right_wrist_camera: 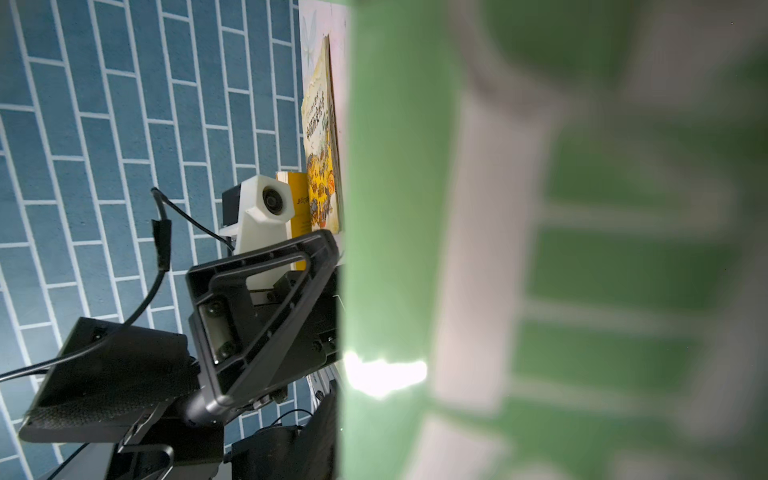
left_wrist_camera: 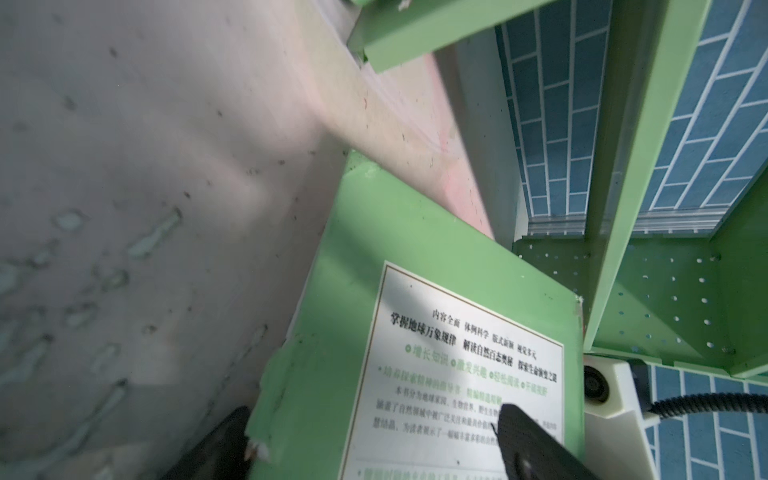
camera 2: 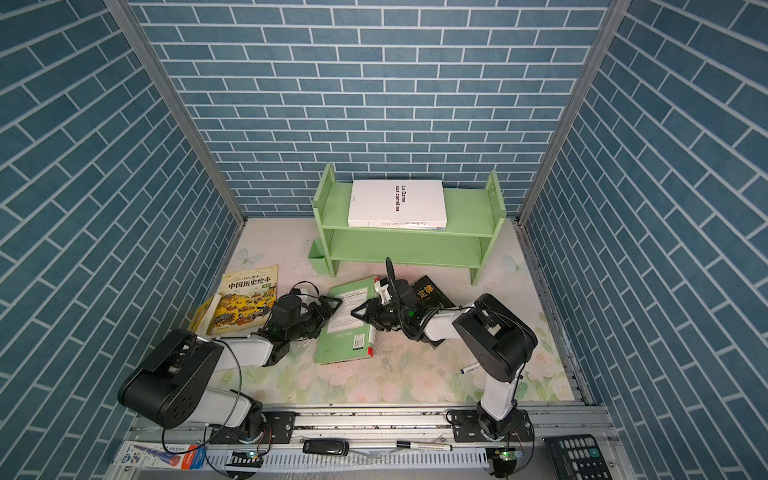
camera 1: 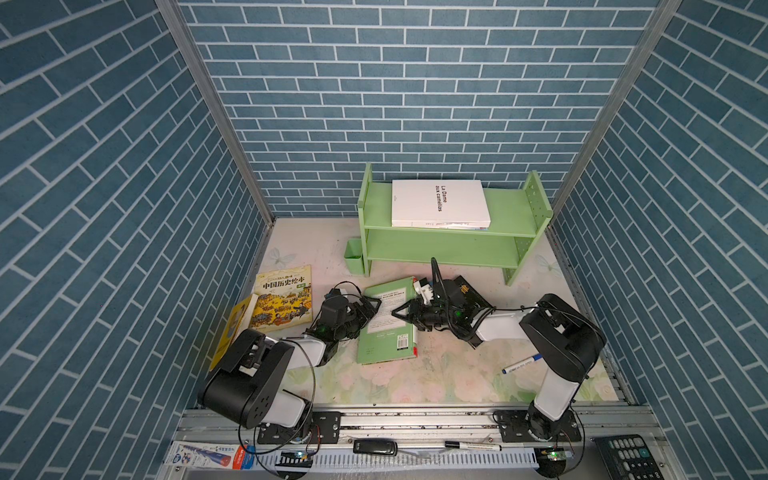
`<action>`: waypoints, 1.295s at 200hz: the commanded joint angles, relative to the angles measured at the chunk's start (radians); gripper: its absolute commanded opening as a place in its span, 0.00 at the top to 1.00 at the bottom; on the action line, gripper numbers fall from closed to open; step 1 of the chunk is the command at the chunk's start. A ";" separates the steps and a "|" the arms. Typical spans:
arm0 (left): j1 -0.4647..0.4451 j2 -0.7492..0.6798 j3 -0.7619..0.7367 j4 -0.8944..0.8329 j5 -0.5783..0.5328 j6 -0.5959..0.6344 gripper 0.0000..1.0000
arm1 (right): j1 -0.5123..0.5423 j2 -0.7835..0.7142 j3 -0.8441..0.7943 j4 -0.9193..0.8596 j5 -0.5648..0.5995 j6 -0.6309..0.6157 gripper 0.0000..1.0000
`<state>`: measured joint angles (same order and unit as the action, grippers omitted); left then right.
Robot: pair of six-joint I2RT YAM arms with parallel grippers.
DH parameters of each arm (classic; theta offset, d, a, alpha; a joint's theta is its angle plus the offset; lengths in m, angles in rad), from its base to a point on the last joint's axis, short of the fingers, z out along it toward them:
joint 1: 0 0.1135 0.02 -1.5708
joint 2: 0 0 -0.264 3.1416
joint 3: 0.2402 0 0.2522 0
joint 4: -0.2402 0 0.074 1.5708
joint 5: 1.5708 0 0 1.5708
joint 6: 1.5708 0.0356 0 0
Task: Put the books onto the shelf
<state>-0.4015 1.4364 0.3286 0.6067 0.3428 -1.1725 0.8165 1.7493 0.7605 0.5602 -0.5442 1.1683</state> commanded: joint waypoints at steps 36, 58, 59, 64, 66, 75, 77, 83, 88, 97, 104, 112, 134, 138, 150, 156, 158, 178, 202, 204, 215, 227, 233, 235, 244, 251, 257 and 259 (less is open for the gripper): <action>-0.029 0.000 0.001 -0.225 0.091 -0.027 0.05 | 0.033 -0.136 0.002 -0.136 0.085 -0.113 0.77; -0.029 -0.019 0.009 -0.251 0.093 -0.025 0.05 | 0.035 -0.208 0.024 -0.269 0.150 -0.188 0.83; -0.030 -0.023 0.010 -0.253 0.093 -0.024 0.05 | 0.035 -0.213 0.026 -0.278 0.154 -0.193 0.84; -0.029 -0.030 0.015 -0.270 0.091 -0.022 0.05 | 0.034 -0.235 0.038 -0.331 0.176 -0.223 0.85; -0.030 -0.036 0.017 -0.279 0.089 -0.019 0.05 | 0.035 -0.243 0.043 -0.354 0.185 -0.237 0.86; -0.029 -0.066 0.033 -0.329 0.084 -0.005 0.04 | 0.035 -0.290 0.077 -0.465 0.234 -0.300 0.89; -0.029 -0.073 0.037 -0.341 0.083 0.001 0.04 | 0.036 -0.299 0.085 -0.492 0.248 -0.315 0.89; -0.029 -0.097 0.053 -0.387 0.082 0.020 0.03 | 0.036 -0.331 0.110 -0.569 0.285 -0.363 0.91; -0.028 -0.122 0.072 -0.437 0.079 0.040 0.02 | 0.038 -0.357 0.134 -0.632 0.317 -0.404 0.91; -0.029 -0.173 0.109 -0.533 0.070 0.065 0.01 | 0.039 -0.403 0.183 -0.747 0.377 -0.476 0.91; -0.029 -0.216 0.135 -0.597 0.065 0.102 0.00 | 0.038 -0.432 0.218 -0.826 0.420 -0.530 0.91; -0.029 -0.265 0.164 -0.646 0.069 0.116 0.00 | 0.040 -0.463 0.256 -0.905 0.477 -0.588 0.91; -0.030 -0.380 0.242 -0.700 0.139 0.086 0.00 | 0.043 -0.519 0.328 -1.047 0.593 -0.730 0.91; -0.029 -0.393 0.260 -0.718 0.155 0.079 0.00 | 0.045 -0.525 0.336 -1.062 0.605 -0.751 0.91; -0.027 -0.421 0.332 -0.794 0.202 0.076 0.00 | 0.049 -0.535 0.359 -1.092 0.628 -0.828 0.91; -0.027 -0.427 0.363 -0.831 0.222 0.077 0.00 | 0.057 -0.534 0.369 -1.101 0.641 -0.861 0.91; -0.027 -0.428 0.379 -0.845 0.229 0.077 0.00 | 0.059 -0.533 0.372 -1.105 0.647 -0.875 0.91; -0.021 -0.417 0.497 -0.937 0.290 0.007 0.00 | 0.102 -0.505 0.408 -1.121 0.735 -0.985 0.91; -0.015 -0.373 0.584 -0.932 0.355 -0.100 0.00 | 0.197 -0.441 0.451 -1.124 0.881 -1.124 0.91; -0.015 -0.369 0.591 -0.933 0.358 -0.109 0.00 | 0.207 -0.435 0.454 -1.125 0.895 -1.137 0.91; -0.014 -0.357 0.632 -0.965 0.362 -0.126 0.00 | 0.255 -0.402 0.466 -1.123 0.978 -1.199 0.93; -0.014 -0.353 0.666 -1.011 0.352 -0.141 0.00 | 0.298 -0.371 0.466 -1.108 1.060 -1.259 0.93; -0.013 -0.353 0.674 -1.023 0.350 -0.159 0.00 | 0.317 -0.357 0.462 -1.098 1.092 -1.285 0.93; -0.013 -0.353 0.673 -1.023 0.351 -0.168 0.00 | 0.324 -0.354 0.460 -1.093 1.102 -1.294 0.93; -0.009 -0.356 0.659 -1.009 0.361 -0.213 0.00 | 0.349 -0.337 0.451 -1.071 1.141 -1.329 0.94; -0.007 -0.358 0.644 -1.006 0.369 -0.245 0.00 | 0.368 -0.327 0.441 -1.046 1.167 -1.355 0.94; -0.007 -0.360 0.631 -1.010 0.373 -0.264 0.00 | 0.381 -0.321 0.432 -1.023 1.188 -1.377 0.94; -0.007 -0.361 0.626 -1.014 0.373 -0.270 0.00 | 0.386 -0.320 0.430 -1.015 1.195 -1.383 0.94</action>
<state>-0.4164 1.0809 0.9756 -0.3454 0.6807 -1.3300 1.1542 1.4418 1.1580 -0.6312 0.4232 -0.0288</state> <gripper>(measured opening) 0.995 0.299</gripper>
